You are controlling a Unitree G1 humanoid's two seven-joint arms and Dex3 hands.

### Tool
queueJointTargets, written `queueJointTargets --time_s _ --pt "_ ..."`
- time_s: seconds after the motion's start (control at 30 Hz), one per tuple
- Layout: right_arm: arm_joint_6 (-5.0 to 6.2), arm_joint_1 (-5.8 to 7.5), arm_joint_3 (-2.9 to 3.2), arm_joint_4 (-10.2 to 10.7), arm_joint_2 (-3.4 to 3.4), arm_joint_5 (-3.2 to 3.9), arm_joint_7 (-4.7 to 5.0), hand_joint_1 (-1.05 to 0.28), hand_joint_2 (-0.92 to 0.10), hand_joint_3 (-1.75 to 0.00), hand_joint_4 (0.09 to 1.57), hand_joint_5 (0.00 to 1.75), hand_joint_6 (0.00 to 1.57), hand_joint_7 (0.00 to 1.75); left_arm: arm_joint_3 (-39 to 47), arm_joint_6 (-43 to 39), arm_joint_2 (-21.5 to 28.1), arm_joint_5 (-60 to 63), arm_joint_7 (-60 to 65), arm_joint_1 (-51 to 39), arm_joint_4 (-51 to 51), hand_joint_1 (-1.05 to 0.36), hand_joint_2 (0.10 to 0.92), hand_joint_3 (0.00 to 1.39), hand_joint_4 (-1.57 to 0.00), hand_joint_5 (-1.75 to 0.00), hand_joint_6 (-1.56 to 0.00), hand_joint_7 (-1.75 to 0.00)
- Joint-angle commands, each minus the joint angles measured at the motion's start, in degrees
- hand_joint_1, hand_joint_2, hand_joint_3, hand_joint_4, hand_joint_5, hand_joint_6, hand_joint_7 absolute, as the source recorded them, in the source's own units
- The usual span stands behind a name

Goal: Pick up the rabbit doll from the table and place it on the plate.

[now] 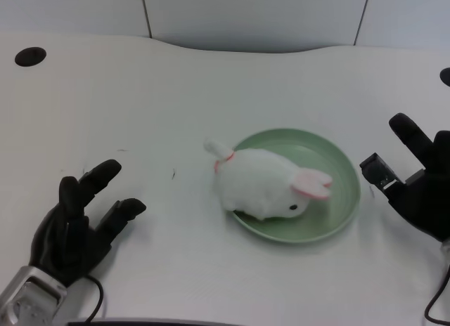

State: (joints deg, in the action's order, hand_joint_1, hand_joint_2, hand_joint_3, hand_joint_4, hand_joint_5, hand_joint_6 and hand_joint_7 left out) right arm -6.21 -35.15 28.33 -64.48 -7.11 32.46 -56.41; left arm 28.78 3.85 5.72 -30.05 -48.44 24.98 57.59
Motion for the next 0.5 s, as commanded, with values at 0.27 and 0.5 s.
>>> queueJointTargets --time_s 0.27,0.5 --pt "0.86 -0.11 0.11 -0.37 -0.72 -0.30 0.29 -0.66 -0.92 -0.35 0.62 1.75 0.71 1.43 -0.55 -1.43 1.85 0.47 0.51 0.20 1.14 -0.73 0.921 0.44 -0.27 -1.73 -0.51 -1.12" --pt "0.72 -0.09 0.11 -0.31 -0.74 -0.17 -0.02 -0.66 -0.92 -0.32 0.62 1.75 0.71 1.43 -2.06 -3.12 2.21 1.64 1.51 0.47 0.98 -0.75 0.921 0.41 -0.26 -1.75 -0.45 -1.23"
